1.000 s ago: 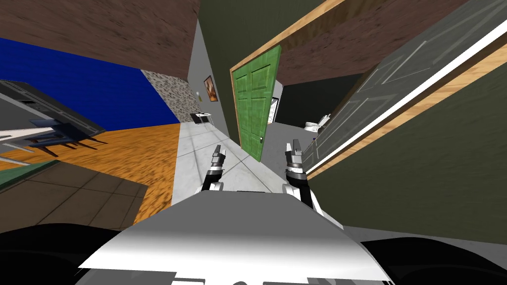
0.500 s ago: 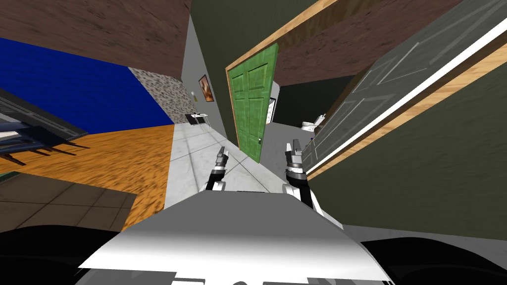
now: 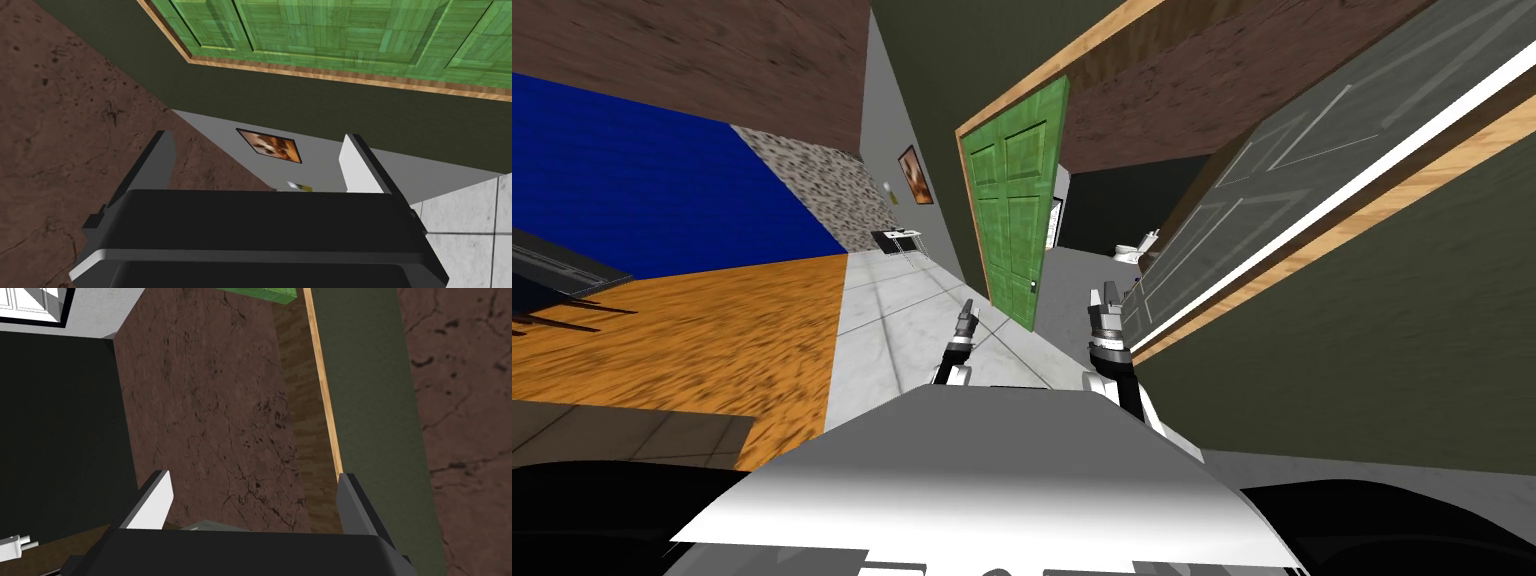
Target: Push the door open
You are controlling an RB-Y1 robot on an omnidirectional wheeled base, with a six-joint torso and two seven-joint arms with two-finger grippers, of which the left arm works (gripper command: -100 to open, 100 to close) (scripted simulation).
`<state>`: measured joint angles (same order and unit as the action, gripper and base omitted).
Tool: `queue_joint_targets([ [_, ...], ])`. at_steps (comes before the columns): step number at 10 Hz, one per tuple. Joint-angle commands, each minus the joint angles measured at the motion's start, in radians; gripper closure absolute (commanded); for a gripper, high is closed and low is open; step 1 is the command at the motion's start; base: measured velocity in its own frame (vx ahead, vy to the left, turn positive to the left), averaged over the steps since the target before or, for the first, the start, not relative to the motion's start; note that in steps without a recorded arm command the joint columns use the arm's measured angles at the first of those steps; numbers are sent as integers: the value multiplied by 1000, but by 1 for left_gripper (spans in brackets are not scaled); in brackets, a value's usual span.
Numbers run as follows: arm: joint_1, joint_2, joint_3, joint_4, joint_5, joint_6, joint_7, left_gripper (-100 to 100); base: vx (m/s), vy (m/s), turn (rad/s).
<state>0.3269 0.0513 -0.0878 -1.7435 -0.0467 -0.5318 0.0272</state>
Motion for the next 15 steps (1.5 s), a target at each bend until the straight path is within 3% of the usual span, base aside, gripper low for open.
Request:
queue_joint_targets([
  [1,-18,5,-7,46,2,-13,0,-100,92,16,-83],
  [8,-107,19,-27,234,13,-59,2,-100,81,21,-89],
  [9,-107,19,-27,238,13,-59,2,-100,68,11,-27],
  [15,-199,25,-48,434,24,-106,5,-100,87,21,-98],
])
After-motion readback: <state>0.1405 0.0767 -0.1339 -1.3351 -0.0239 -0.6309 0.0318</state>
